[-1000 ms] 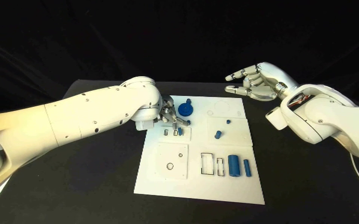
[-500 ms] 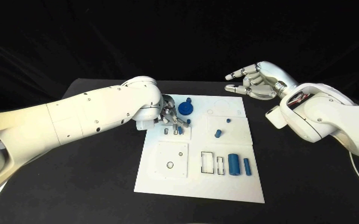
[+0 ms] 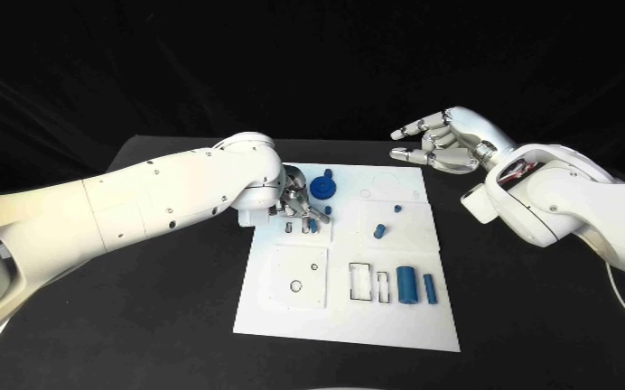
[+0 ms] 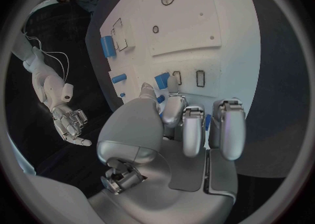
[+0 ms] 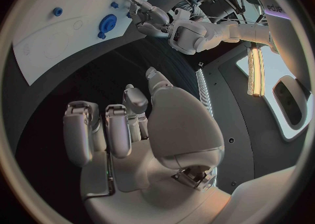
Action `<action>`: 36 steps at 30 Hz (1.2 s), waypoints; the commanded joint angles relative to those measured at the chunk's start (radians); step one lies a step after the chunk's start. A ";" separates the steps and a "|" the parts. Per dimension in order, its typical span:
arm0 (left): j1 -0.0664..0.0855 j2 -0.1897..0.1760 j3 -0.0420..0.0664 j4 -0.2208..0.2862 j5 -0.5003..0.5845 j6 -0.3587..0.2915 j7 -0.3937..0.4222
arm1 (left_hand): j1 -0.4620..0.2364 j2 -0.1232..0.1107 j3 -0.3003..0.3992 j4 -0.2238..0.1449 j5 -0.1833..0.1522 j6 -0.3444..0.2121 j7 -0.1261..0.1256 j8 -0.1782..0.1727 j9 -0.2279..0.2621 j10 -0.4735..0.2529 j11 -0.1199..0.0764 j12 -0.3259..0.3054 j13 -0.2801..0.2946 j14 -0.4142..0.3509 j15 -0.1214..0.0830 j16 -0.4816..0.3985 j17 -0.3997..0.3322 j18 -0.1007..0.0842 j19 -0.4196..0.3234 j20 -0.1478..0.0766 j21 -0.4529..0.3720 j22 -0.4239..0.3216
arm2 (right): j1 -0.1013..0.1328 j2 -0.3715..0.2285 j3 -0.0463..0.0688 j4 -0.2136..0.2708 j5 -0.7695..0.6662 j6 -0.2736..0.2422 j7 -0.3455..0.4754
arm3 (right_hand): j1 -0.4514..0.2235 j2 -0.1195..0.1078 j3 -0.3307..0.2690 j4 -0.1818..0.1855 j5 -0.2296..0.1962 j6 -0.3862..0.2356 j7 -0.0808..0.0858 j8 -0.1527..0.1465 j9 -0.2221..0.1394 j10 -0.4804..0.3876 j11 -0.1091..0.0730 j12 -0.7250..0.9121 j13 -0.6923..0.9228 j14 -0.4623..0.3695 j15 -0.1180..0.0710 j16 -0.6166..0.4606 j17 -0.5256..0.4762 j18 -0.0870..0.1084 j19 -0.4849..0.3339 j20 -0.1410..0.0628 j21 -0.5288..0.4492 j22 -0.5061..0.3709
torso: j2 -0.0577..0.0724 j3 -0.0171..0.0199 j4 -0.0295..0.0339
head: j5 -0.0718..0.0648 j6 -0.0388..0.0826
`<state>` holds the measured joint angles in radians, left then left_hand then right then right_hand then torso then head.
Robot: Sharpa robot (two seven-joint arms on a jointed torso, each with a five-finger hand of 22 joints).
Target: Assemble the parts on the task board
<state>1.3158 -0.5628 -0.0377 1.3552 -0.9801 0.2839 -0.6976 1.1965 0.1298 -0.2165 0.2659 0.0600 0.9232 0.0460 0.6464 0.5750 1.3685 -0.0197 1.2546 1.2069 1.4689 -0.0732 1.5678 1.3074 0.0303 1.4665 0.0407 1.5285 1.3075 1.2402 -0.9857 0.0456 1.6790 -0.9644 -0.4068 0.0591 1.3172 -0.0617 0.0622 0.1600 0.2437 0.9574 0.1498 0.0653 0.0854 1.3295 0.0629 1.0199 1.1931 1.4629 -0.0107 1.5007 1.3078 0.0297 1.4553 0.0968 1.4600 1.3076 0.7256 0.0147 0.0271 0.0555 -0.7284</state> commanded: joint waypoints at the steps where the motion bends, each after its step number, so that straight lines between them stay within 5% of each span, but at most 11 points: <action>1: 0.000 0.003 0.000 -0.001 0.011 0.024 -0.065 | 0.019 0.006 0.014 -0.007 0.006 -0.009 -0.001 0.004 0.006 0.006 -0.004 0.006 0.001 0.102 -0.007 0.003 0.263 -0.013 0.067 -0.009 0.001 0.184 | -0.001 0.001 0.000 0.000 -0.020 0.013 -0.006 | 0.006 0.002 -0.005 0.000 0.004 0.008 -0.001 0.003 0.001 -0.005 -0.003 -0.007 -0.001 0.080 -0.003 -0.006 0.155 0.017 -0.003 -0.003 -0.006 0.059 | 0.000 0.0001 0.0006 | 0.001 -0.003; 16: -0.001 0.010 0.000 -0.007 0.011 0.031 -0.065 | 0.061 0.011 0.057 -0.030 0.007 -0.017 -0.003 0.005 0.021 0.006 -0.005 0.006 0.004 0.102 -0.008 0.003 0.263 -0.012 0.066 -0.011 0.001 0.184 | -0.002 0.003 -0.001 0.001 -0.021 0.017 -0.005 | 0.006 0.002 -0.005 0.000 0.005 0.007 -0.001 0.003 0.001 -0.005 -0.003 -0.008 -0.002 0.080 -0.003 -0.006 0.156 0.017 -0.003 -0.003 -0.006 0.059 | 0.001 0.0003 -0.0014 | 0.000 -0.005; 25: -0.002 0.011 0.000 -0.006 0.025 0.039 -0.065 | 0.171 0.007 0.159 -0.104 0.031 -0.032 -0.013 -0.009 0.029 0.002 -0.016 0.001 0.005 0.102 -0.017 0.003 0.263 -0.012 0.065 -0.017 -0.001 0.182 | -0.003 0.003 -0.001 0.000 -0.021 0.018 -0.005 | 0.006 0.002 -0.006 0.001 0.006 0.007 -0.001 0.003 0.001 -0.005 -0.003 -0.007 -0.002 0.080 -0.003 -0.006 0.156 0.017 -0.004 -0.003 -0.006 0.059 | 0.000 0.0006 0.0002 | -0.002 -0.009; 32: -0.003 0.009 0.000 0.000 0.048 0.043 -0.061 | 0.249 -0.020 0.297 -0.167 0.076 -0.044 -0.009 -0.039 0.022 -0.006 -0.014 -0.015 -0.002 0.102 -0.017 0.003 0.263 -0.012 0.064 -0.021 -0.002 0.182 | -0.004 0.006 -0.001 -0.002 -0.021 0.019 -0.004 | 0.007 0.002 -0.007 0.001 0.007 0.007 -0.001 0.002 0.001 -0.005 -0.003 -0.007 -0.002 0.080 -0.003 -0.006 0.156 0.017 -0.004 -0.003 -0.007 0.059 | 0.000 0.0008 0.0001 | -0.002 -0.010; 36: -0.004 0.004 0.000 0.006 0.052 0.029 -0.055 | 0.214 -0.085 0.464 -0.177 0.079 -0.042 0.004 -0.050 0.029 -0.004 -0.010 -0.024 -0.007 0.102 -0.013 0.003 0.263 -0.012 0.064 -0.011 -0.002 0.183 | -0.005 0.008 -0.002 -0.004 -0.021 0.019 -0.003 | 0.007 0.002 -0.007 0.001 0.007 0.007 -0.001 0.002 0.001 -0.005 -0.003 -0.007 -0.002 0.080 -0.003 -0.006 0.156 0.017 -0.004 -0.003 -0.007 0.059 | 0.001 0.0008 0.0003 | -0.001 -0.010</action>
<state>1.3142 -0.5582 -0.0366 1.3582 -0.9460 0.3031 -0.6973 1.4213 0.0753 0.0916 0.2262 0.1375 0.8786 0.0446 0.6026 0.5978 1.3649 -0.0341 1.2334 1.1959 1.4656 -0.0875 1.5677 1.3080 0.0308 1.4666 0.0262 1.5284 1.3073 1.2368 -0.9791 0.0441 1.6753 -0.9750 -0.4000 0.0537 1.3172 -0.0617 0.0623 0.1600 0.2477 0.9574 0.1498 0.0653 0.0850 1.3295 0.0629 1.0158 1.1923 1.4629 -0.0108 1.5007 1.3074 0.0297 1.4553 0.0968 1.4600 1.3073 0.7258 0.0152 0.0273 0.0531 -0.7386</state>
